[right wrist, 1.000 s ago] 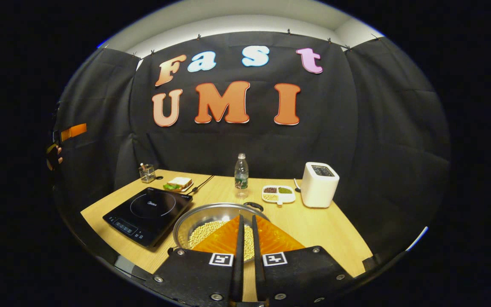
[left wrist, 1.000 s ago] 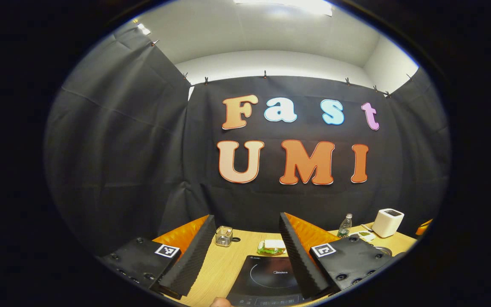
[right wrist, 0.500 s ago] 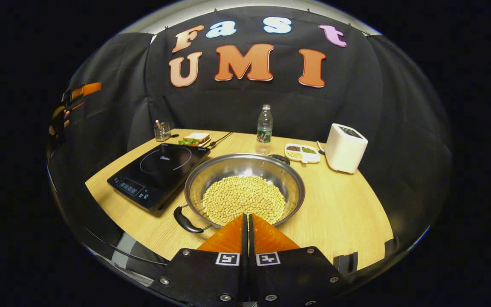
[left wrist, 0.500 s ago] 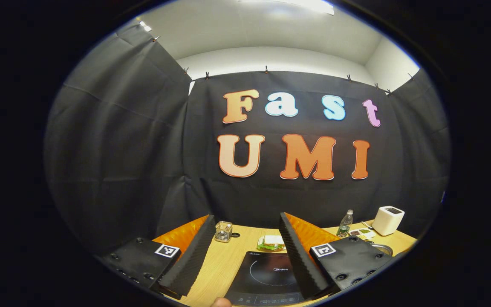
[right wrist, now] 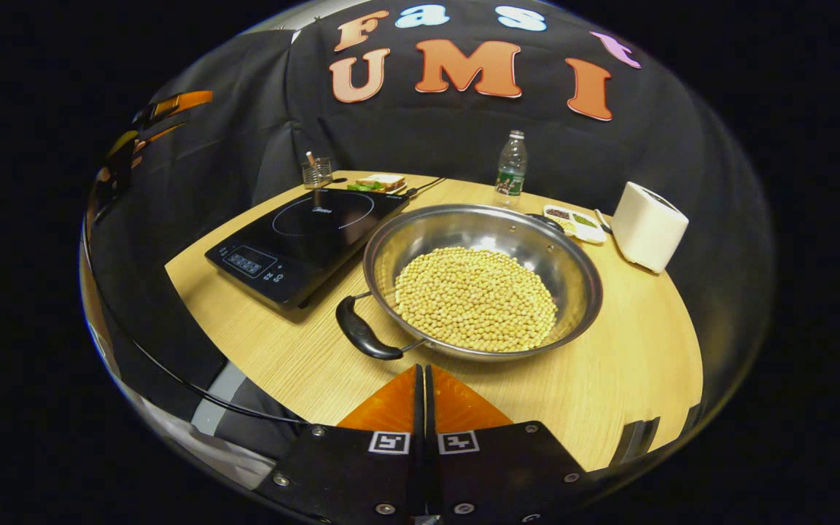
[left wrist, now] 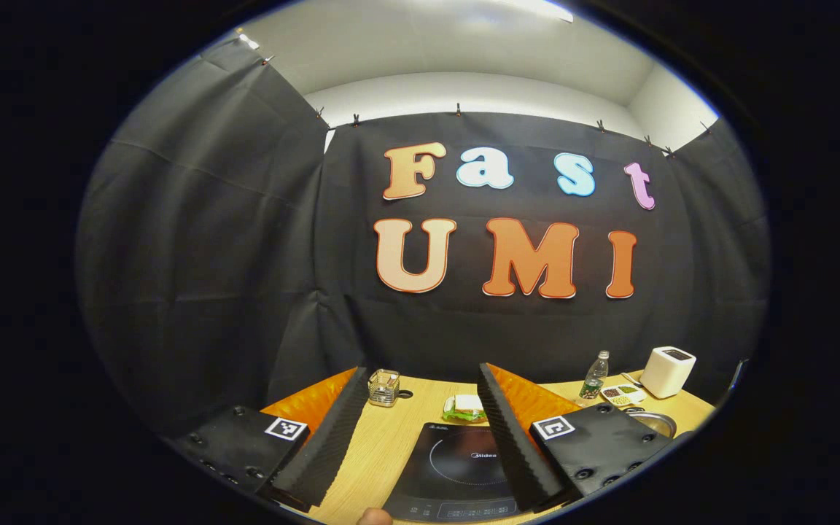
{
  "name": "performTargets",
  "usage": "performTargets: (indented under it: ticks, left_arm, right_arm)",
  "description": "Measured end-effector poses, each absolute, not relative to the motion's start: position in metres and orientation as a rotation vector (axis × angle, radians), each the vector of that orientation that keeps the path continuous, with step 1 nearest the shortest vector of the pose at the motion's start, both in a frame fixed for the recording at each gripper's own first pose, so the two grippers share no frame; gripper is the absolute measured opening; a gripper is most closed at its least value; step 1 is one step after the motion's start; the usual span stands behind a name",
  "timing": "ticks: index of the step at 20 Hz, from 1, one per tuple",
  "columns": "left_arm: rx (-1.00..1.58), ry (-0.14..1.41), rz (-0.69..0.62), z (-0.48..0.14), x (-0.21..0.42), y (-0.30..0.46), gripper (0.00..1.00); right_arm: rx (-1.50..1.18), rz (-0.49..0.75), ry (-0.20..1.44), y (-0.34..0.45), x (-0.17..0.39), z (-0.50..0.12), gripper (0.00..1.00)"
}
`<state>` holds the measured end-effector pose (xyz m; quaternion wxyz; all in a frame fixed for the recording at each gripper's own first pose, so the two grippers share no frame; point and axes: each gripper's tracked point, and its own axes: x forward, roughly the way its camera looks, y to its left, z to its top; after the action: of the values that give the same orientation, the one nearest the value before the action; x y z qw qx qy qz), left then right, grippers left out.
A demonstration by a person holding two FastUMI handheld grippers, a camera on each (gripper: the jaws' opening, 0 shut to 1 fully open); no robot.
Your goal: First push the handle of the pot to place it horizontally, then grasp the pot with both hands and set it on the induction cooktop.
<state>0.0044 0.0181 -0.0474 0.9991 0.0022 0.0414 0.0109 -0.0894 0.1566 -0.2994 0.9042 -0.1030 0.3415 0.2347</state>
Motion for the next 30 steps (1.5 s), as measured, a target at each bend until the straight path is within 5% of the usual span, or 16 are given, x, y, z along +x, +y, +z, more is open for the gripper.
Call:
performTargets:
  ticks: [13, 30]
  left_arm:
    - [0.016, 0.11, 0.038, -0.06, 0.009, 0.024, 0.97]
    - [0.039, 0.125, 0.022, -0.079, 0.008, 0.027, 0.97]
  right_arm:
    - [0.048, 0.579, 0.782, 0.239, -0.074, -0.312, 0.0]
    - [0.295, 0.449, 0.778, 0.294, -0.003, -0.318, 0.0]
